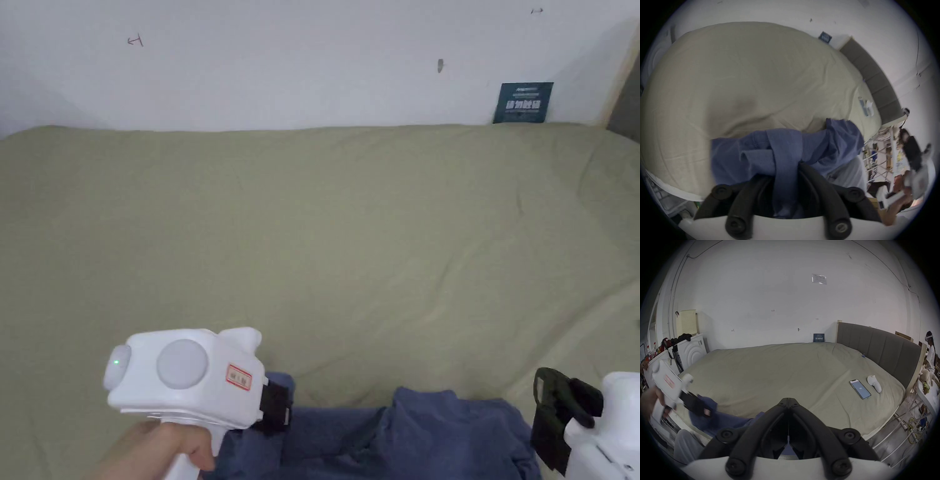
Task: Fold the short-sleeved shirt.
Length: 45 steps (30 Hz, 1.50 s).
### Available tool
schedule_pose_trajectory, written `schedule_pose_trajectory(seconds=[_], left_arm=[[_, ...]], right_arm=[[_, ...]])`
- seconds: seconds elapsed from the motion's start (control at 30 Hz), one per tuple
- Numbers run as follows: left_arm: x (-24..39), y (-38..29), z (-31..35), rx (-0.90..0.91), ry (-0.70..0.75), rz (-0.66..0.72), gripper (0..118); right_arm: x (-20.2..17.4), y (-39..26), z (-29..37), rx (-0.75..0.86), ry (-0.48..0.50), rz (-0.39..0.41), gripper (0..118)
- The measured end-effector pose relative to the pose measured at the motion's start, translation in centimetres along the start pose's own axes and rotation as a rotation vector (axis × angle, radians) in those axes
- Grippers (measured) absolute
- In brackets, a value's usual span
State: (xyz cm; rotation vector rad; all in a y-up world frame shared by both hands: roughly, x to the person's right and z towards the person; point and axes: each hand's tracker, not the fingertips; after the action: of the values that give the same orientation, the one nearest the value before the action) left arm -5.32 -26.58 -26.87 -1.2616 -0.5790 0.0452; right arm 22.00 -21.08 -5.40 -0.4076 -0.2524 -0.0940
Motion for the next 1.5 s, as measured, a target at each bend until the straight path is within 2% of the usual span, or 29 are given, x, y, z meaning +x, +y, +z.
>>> schedule_pose_trajectory(seconds=[0.03, 0.07, 0.1, 0.23, 0.27, 0.3, 0.4, 0.43, 0.47, 0.6, 0.73, 0.8, 0.83, 0.87, 0.97, 1.07, 1.2, 1.37, 1.5], left_arm=[[1.3, 0.0, -1.7, -0.008, -0.01, -0.011, 62], [1.7, 0.1, -3.2, -0.021, -0.028, -0.012, 106], [1.9, 0.1, -4.7, -0.046, -0.066, -0.025, 118], [2.2, 0.4, -4.7, -0.024, -0.092, 0.026, 118], [1.8, 0.3, -3.9, -0.022, -0.129, 0.032, 113], [1.8, 0.3, -2.2, -0.002, -0.161, 0.035, 97], [-0.7, -0.7, 1.6, 0.127, -0.194, 0.047, 66], [-1.0, -1.0, 2.7, 0.131, -0.188, 0.072, 24], [-1.7, -1.4, 2.9, 0.15, -0.182, 0.108, 0], [-3.1, -2.0, 0.1, 0.067, -0.218, 0.137, 0], [-0.9, -2.9, -6.0, -0.012, -0.396, 0.2, 0], [0.9, -3.4, -9.0, 0.004, -0.256, 0.158, 0], [1.1, -3.4, -9.4, 0.004, -0.279, 0.16, 0], [0.9, -3.3, -8.9, 0.032, -0.347, 0.186, 0], [0.0, -2.2, -5.0, 0.03, -0.362, 0.172, 0], [-1.4, -0.7, 0.8, 0.077, -0.318, 0.143, 0], [-6.3, -0.6, 6.6, 0.171, -0.272, 0.123, 0], [-12.1, -2.7, 6.5, 0.138, -0.147, 0.176, 0], [-14.6, -4.3, 4.7, 0.107, -0.279, 0.234, 0]], right_arm=[[0.3, 0.0, 0.1, -0.002, -0.007, -0.003, 3], [0.5, 0.0, 0.2, -0.004, -0.017, -0.009, 3], [0.8, 0.0, 0.3, -0.007, -0.02, -0.015, 3], [1.6, -0.1, 0.7, -0.012, -0.036, -0.018, 3], [1.7, -0.1, 0.6, -0.013, -0.04, -0.017, 3], [1.8, 0.0, 0.5, -0.019, -0.043, -0.019, 3], [1.7, 0.0, 0.0, -0.018, -0.041, -0.033, 3], [1.7, 0.0, -0.2, -0.019, -0.035, -0.041, 3], [1.7, 0.0, -0.4, -0.021, -0.031, -0.045, 3], [1.3, -0.2, -1.0, -0.036, -0.017, -0.05, 3], [1.1, -0.6, -1.0, -0.059, -0.015, -0.052, 3], [0.9, -0.8, -0.9, -0.073, -0.017, -0.048, 3], [0.8, -0.7, -0.9, -0.08, -0.013, -0.044, 3], [0.7, -0.7, -0.8, -0.077, -0.014, -0.042, 3], [0.3, -0.6, -1.1, -0.074, -0.009, -0.04, 3], [-0.3, -0.4, -2.2, -0.089, 0.009, -0.035, 3], [-1.5, -0.4, -3.6, -0.09, 0.052, -0.044, 3], [-2.8, -0.5, -4.0, -0.083, 0.072, -0.022, 3], [-3.2, -0.4, -4.4, -0.095, 0.067, -0.015, 3]])
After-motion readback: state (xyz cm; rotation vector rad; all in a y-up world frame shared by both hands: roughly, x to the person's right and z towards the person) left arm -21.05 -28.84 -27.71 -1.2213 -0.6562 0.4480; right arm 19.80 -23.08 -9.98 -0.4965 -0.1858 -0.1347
